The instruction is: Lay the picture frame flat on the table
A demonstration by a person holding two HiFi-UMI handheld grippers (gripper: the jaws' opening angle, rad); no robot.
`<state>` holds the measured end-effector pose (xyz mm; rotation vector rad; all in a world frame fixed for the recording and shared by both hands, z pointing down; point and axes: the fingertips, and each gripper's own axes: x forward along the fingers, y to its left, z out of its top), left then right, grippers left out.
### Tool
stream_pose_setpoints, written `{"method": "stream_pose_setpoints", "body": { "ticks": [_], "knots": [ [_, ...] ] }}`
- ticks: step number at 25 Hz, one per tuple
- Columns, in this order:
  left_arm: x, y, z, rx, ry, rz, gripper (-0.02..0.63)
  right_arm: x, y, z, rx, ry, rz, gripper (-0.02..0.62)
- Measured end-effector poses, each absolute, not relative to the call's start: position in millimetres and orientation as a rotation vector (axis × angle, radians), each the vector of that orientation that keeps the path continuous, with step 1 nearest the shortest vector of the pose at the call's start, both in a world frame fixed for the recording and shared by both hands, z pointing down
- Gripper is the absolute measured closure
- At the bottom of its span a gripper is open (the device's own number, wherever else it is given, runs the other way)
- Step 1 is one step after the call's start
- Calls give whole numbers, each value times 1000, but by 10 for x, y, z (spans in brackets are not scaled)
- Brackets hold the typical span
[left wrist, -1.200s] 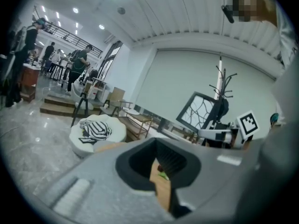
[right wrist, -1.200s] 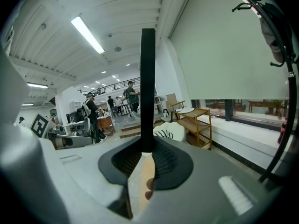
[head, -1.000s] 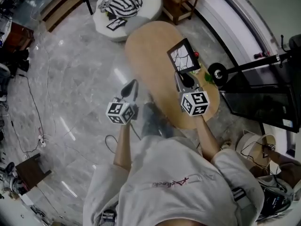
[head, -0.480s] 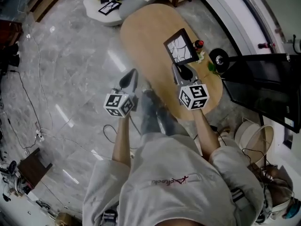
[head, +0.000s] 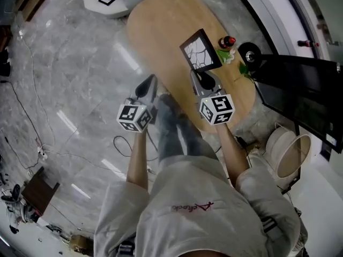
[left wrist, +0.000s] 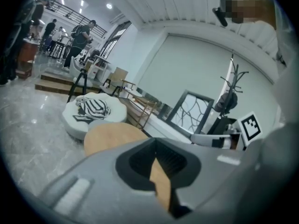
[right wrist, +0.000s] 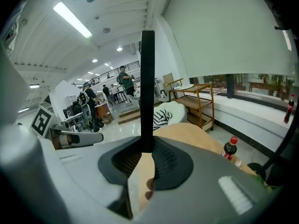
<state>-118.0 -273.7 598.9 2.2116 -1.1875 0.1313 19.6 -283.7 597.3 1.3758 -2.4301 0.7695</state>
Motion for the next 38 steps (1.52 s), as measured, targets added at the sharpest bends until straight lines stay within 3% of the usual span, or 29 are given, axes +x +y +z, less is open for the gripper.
{"method": "stream_pose_setpoints", "body": {
  "ticks": [17,38],
  "knots": [
    [-1326,-2838,7304,2112,-1183,181,606,28,-2787,7320,1317,-2326,924,526],
    [-1197,-2857,8196,2109,-1188,217,606,133,-2706,8350,1291,-2280,967,526]
  ]
}}
